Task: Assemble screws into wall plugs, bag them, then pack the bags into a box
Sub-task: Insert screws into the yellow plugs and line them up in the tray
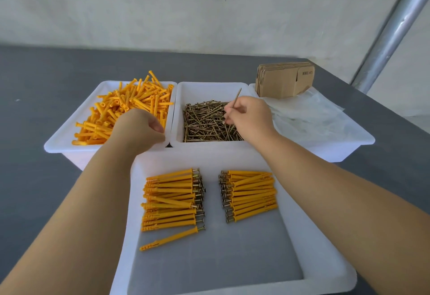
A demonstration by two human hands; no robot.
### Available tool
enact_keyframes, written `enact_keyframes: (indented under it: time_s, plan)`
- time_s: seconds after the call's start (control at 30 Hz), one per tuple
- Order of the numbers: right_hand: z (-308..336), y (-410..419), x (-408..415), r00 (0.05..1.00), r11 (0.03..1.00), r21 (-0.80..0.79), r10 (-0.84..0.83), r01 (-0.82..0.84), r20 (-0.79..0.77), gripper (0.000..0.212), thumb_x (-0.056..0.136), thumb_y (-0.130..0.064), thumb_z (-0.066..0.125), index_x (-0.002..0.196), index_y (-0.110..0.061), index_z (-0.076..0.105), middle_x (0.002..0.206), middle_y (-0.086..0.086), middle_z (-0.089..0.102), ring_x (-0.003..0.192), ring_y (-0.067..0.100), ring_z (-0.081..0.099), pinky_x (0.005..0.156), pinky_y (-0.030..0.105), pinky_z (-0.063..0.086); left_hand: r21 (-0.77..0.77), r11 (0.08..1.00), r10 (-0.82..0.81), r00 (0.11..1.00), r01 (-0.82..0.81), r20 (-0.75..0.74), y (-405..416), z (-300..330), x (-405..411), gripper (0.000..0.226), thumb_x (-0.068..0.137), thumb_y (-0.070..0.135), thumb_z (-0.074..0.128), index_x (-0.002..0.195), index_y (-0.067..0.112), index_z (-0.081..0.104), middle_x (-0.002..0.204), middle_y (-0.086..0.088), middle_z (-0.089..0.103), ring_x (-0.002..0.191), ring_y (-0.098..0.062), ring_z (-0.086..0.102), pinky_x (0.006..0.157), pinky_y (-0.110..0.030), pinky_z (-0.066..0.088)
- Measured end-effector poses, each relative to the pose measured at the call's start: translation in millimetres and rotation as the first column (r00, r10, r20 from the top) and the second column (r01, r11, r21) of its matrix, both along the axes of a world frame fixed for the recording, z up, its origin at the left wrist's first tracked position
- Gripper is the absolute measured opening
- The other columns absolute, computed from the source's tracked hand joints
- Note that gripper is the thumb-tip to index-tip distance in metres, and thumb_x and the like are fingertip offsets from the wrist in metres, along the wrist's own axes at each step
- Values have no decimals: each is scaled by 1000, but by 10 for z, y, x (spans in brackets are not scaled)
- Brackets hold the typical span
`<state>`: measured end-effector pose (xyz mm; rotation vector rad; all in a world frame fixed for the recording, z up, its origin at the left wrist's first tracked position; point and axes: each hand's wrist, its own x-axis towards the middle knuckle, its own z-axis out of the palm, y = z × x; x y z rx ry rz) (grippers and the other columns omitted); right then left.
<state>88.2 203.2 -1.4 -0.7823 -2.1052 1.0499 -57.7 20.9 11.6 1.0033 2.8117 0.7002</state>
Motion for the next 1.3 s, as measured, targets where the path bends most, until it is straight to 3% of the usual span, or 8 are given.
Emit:
enact_keyframes:
  time_s: [0.1, 0.23, 0.3, 0.4, 0.53, 0.67, 0.8, 1.3]
  plan:
    - [39, -164, 49, 990, 1000, -9, -10, 9, -139, 19, 95, -7, 54, 86, -18, 67, 89, -6, 72, 84, 14, 71, 83, 38, 56, -37, 997, 65, 993, -69, -102, 36, 5, 10, 9, 87, 20, 71, 93, 16, 76, 88, -8, 70, 84, -24, 63, 70, -36, 51]
    - [20, -360, 94, 966, 1000, -19, -21, 16, -258, 25, 98, -6, 49, 104, -28, 61, 81, -3, 71, 83, 15, 69, 74, 38, 55, 350, 922, 242, 953, -166, -184, 50, -51, 13, 22, 91, 28, 68, 95, 8, 75, 80, -8, 69, 72, -25, 62, 61, -31, 40]
    - [-17, -412, 124, 969, 1000, -13, -11, 8, -248, 27, 100, -10, 49, 119, -26, 59, 83, -2, 69, 80, 13, 67, 77, 42, 57, 615, 786, 278, 923, -61, -264, 53, -31, 46, 24, 94, 29, 63, 95, 8, 76, 85, -8, 72, 73, -23, 63, 64, -31, 43]
    - [-42, -397, 173, 977, 996, 90, 14, 5, -215, 32, 102, -13, 46, 130, -25, 58, 83, -8, 61, 75, 9, 60, 75, 36, 54, 744, 642, 265, 857, 185, -441, 101, 7, 170, 27, 97, 25, 57, 89, 5, 73, 82, -7, 69, 76, -20, 60, 69, -29, 43]
    - [-4, -386, 244, 972, 972, 234, 32, 25, -234, 27, 101, -9, 48, 113, -21, 69, 89, -21, 63, 78, -6, 56, 72, 11, 42, 666, 669, 81, 859, 330, -506, 236, -11, 375, 26, 98, 16, 57, 83, -1, 69, 72, -12, 64, 68, -27, 56, 61, -35, 40]
    - [-7, -408, 271, 970, 955, 296, 66, 7, -235, 28, 98, -1, 48, 109, -13, 71, 104, -3, 68, 98, 7, 62, 88, 23, 50, 515, 738, -165, 857, 436, -488, 362, -37, 534, 26, 100, 6, 48, 116, -2, 67, 92, -17, 69, 86, -33, 63, 75, -41, 48]
    - [-3, -366, 298, 968, 922, 384, 48, 51, -245, 27, 94, 6, 49, 98, -8, 72, 99, 3, 65, 92, 8, 59, 82, 15, 46, 371, 752, -355, 810, 544, -467, 446, -95, 660, 40, 98, -1, 43, 136, 4, 54, 96, -9, 65, 91, -28, 59, 76, -44, 47]
    - [81, -387, 306, 971, 837, 546, 90, 46, -221, 27, 88, 11, 48, 88, -4, 70, 91, 9, 60, 78, 13, 52, 67, 13, 37, 308, 740, -475, 789, 597, -389, 353, -72, 581, 45, 99, 2, 44, 141, 16, 51, 90, 3, 67, 77, -9, 53, 67, -28, 43]
